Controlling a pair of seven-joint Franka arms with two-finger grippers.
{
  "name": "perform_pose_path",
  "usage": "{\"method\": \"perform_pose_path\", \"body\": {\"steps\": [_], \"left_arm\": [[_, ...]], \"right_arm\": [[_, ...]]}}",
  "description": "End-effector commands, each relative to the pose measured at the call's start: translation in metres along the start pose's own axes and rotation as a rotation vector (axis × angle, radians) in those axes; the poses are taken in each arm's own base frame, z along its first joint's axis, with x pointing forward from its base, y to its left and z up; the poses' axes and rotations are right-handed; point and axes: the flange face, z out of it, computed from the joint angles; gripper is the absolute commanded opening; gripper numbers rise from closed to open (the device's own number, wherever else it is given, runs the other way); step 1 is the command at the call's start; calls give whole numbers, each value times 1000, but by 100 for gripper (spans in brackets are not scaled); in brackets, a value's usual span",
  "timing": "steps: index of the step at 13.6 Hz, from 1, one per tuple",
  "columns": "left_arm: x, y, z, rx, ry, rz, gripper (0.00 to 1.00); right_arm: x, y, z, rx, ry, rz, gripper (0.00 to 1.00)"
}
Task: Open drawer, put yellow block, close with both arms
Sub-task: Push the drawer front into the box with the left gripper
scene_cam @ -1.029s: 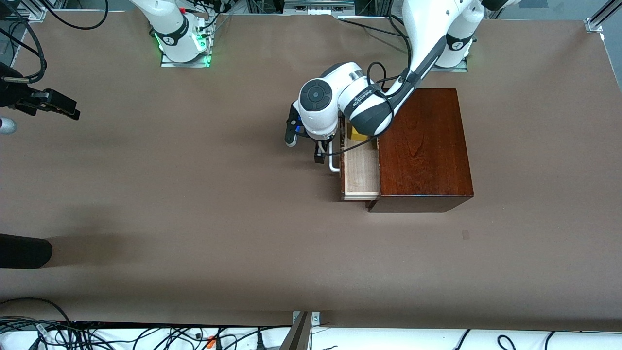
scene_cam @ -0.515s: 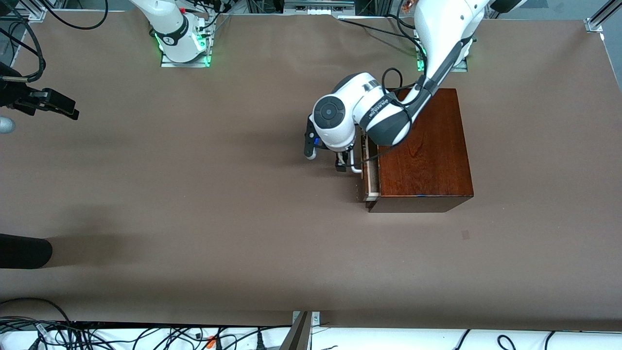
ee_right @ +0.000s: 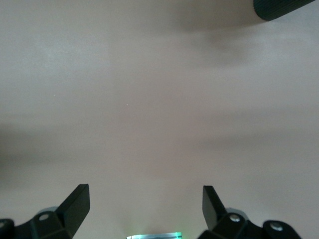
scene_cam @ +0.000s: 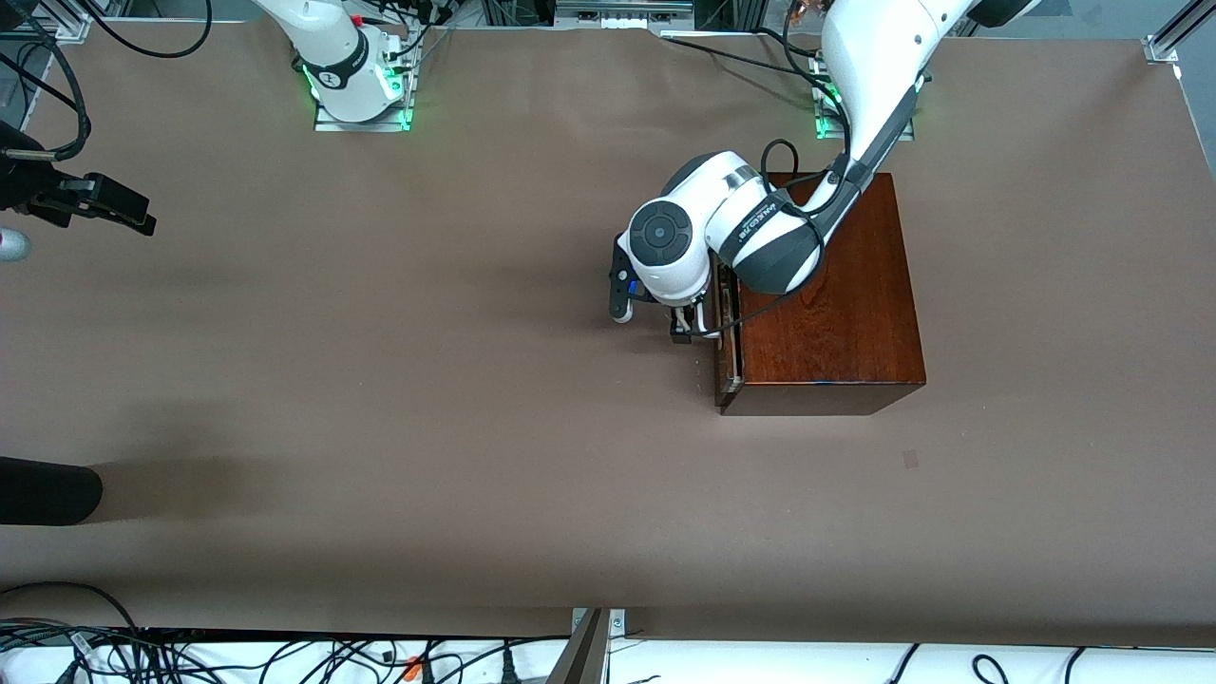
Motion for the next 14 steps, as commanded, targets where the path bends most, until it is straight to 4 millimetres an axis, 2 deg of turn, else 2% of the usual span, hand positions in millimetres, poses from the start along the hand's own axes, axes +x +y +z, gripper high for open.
{"method": "perform_pose_path", "body": {"steps": [1,6,10,14], "left_arm": [[-18,-5,-9,16,-60,7,100],[-17,-4,-12,22,-63,5,100],[-22,7,-50,52,-37,-108,100],[-28,36,-107,-9,68,-463,100]], "right_arm": [[-1,2,-6,14,14,-8,100],[6,1,-4,18,54,-8,100],[8,-1,-4,31,64,-6,100],[5,-1,-6,35,61,-7,100]]}}
